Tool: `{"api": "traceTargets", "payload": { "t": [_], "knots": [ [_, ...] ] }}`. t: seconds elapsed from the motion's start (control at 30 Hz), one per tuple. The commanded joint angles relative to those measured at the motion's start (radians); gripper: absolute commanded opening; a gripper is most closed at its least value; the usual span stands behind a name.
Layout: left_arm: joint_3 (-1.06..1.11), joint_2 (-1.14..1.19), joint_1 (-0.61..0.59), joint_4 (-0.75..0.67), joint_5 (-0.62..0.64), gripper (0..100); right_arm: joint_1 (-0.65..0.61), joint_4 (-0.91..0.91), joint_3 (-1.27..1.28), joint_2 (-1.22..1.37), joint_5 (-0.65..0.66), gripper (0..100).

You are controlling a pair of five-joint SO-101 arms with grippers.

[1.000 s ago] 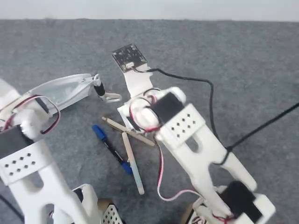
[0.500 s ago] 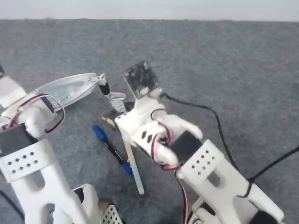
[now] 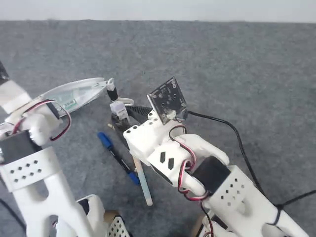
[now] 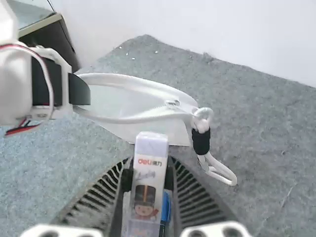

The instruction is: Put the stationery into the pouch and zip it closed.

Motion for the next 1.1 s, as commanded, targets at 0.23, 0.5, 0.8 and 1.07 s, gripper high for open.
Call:
{"api": "traceTargets", "payload": {
  "t": [0.23, 0.5, 0.8, 1.07],
  "knots": [
    [0.012, 0.014, 0.077, -0.015, -0.017, 1, -0.002, -0.211, -0.002, -0.044, -0.012, 0.6],
    [0.033, 0.014, 0.118, -0.009, -0.052, 1, -0.001, -0.661, 0.193, -0.045, -0.006, 0.6],
    [0.045, 0.014, 0.16, -0.009, -0.072, 1, 0.022, -0.978, 0.315, -0.018, -0.011, 0.6],
    [0.048, 0.014, 0.196, -0.009, -0.08, 1, 0.053, -1.313, 0.288, 0.28, -0.005, 0.6]
  ]
}}
